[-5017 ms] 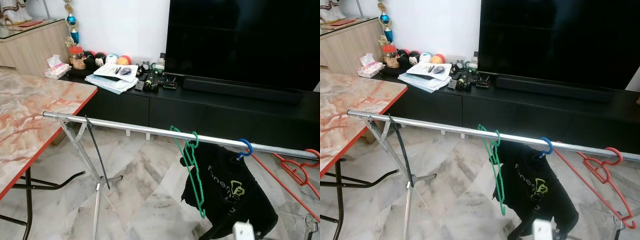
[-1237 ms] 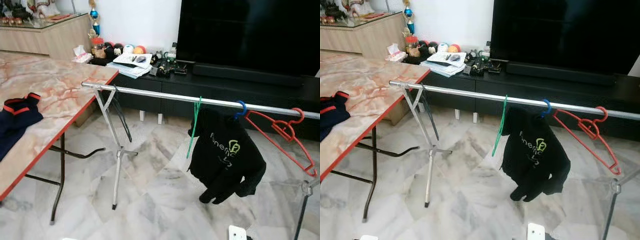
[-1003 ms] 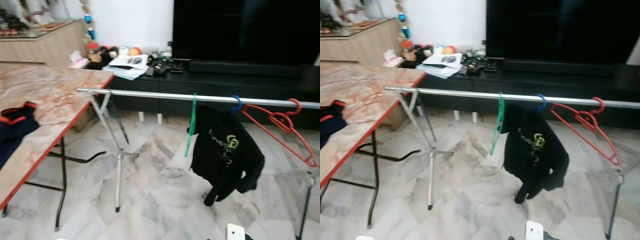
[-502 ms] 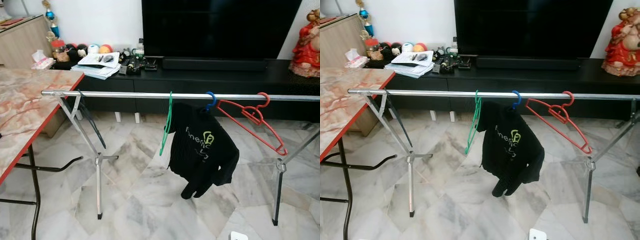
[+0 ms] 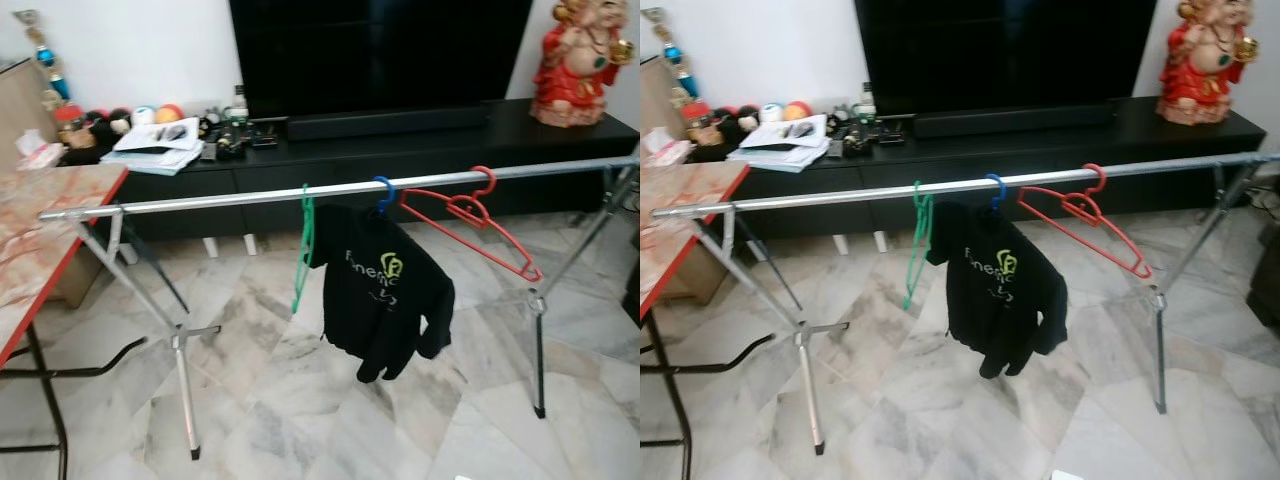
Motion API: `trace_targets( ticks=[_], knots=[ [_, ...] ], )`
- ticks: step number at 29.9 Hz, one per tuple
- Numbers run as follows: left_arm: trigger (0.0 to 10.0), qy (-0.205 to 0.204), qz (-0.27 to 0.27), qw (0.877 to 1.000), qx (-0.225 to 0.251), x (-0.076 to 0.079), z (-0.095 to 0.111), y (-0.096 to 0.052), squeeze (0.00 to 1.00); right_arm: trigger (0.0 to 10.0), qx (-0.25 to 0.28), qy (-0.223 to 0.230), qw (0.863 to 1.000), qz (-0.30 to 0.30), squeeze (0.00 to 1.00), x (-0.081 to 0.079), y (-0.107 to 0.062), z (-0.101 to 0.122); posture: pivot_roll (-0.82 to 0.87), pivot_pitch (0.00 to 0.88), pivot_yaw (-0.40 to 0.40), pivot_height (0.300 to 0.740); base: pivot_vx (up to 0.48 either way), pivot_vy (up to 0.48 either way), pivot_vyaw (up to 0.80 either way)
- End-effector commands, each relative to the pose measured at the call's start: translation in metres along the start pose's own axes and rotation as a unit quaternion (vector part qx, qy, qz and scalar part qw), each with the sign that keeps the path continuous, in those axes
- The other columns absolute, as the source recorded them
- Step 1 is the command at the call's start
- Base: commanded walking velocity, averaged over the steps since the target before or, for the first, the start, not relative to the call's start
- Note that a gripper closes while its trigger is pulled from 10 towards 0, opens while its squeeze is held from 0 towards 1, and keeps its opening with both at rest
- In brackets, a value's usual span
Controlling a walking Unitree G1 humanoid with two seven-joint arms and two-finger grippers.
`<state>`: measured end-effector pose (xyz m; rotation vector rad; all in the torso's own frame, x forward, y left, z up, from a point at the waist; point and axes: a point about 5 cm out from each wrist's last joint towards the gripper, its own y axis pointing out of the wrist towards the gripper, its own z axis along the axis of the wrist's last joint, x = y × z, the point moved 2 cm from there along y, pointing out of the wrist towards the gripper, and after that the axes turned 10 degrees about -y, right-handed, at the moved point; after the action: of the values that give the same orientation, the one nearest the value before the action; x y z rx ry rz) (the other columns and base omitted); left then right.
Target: Hang hanger
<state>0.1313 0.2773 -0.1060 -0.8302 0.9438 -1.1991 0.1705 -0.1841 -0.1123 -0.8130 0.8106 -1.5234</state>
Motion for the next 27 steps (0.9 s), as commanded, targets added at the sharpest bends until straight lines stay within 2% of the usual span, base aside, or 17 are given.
trace_targets(
  ticks=[1,10,12,16,23,27],
  knots=[
    [10.0,0.001,0.004,1.000,-0.005,-0.004,-0.005,-0.001,0.00,10.0,0.001,-0.003,1.000,0.002,0.00,-0.002,0.000,0.001,0.10,0.000,0.093,0.740,0.000,0.000,-0.72],
    [10.0,0.001,-0.002,1.000,-0.004,0.001,-0.005,0.000,0.00,10.0,0.014,-0.001,1.000,-0.005,0.00,0.004,0.001,0.012,0.11,0.000,0.061,0.740,0.000,0.000,-0.72],
    [10.0,0.012,-0.002,1.000,-0.002,0.002,-0.004,0.000,0.00,10.0,0.014,-0.004,1.000,-0.004,0.00,0.003,0.001,0.012,0.12,0.000,0.051,0.740,0.000,0.000,-0.72],
    [10.0,0.016,-0.001,1.000,-0.002,0.003,-0.004,0.000,0.00,10.0,0.012,-0.007,1.000,-0.001,0.00,0.001,0.001,0.011,0.13,0.000,0.042,0.740,0.000,-0.480,-0.72],
    [10.0,0.000,0.004,1.000,-0.007,0.001,-0.005,0.000,0.00,10.0,0.013,-0.013,1.000,0.007,0.00,-0.007,0.002,0.013,0.15,0.000,0.033,0.740,0.000,0.000,-0.72],
    [10.0,0.007,0.004,1.000,-0.008,-0.001,-0.004,0.000,0.00,10.0,0.019,-0.012,1.000,0.009,0.00,-0.010,0.002,0.017,0.13,0.003,0.055,0.740,0.000,0.000,-0.72]
  ],
)
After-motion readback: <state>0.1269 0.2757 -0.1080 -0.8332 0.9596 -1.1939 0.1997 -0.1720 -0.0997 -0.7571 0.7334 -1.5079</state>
